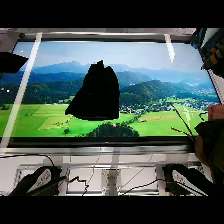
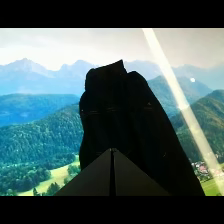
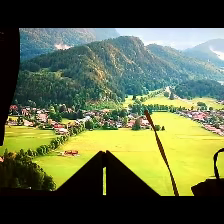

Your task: Fold the clothes and pants, and hang the long-sleeved shirts on hangers.

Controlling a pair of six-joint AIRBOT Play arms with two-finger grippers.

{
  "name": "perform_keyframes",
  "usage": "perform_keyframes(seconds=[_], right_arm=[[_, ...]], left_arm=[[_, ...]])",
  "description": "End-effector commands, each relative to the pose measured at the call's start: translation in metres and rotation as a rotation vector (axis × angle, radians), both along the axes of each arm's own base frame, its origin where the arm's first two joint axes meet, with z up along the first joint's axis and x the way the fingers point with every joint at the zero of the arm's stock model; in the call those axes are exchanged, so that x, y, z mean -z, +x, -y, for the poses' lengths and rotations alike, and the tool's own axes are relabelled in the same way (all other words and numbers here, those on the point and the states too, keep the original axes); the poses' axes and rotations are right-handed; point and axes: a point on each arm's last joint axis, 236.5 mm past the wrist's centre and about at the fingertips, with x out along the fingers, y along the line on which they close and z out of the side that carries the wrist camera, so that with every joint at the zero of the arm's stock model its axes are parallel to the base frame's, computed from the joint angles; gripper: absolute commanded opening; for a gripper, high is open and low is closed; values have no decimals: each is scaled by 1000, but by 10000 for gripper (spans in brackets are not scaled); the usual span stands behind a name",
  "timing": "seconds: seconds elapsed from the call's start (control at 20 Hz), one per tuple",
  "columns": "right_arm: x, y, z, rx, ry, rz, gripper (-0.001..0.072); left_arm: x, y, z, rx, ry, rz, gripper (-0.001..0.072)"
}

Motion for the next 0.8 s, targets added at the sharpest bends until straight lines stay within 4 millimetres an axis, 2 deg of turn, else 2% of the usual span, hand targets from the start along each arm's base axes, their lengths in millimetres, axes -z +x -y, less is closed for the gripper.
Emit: perform_keyframes(seconds=[0.0, 0.65, 0.75], right_arm=[[0, 0, 0, -1, 0, 1, 29], [0, 0, 0, -46, -37, 3, 32], [-6, 7, 3, -34, -45, 42, 45]], left_arm=[[0, 0, -1, -1, 1, 0, 15], [0, 0, -1, -1, 1, 0, 15], [-8, 8, -2, -21, -20, 39, 15]])
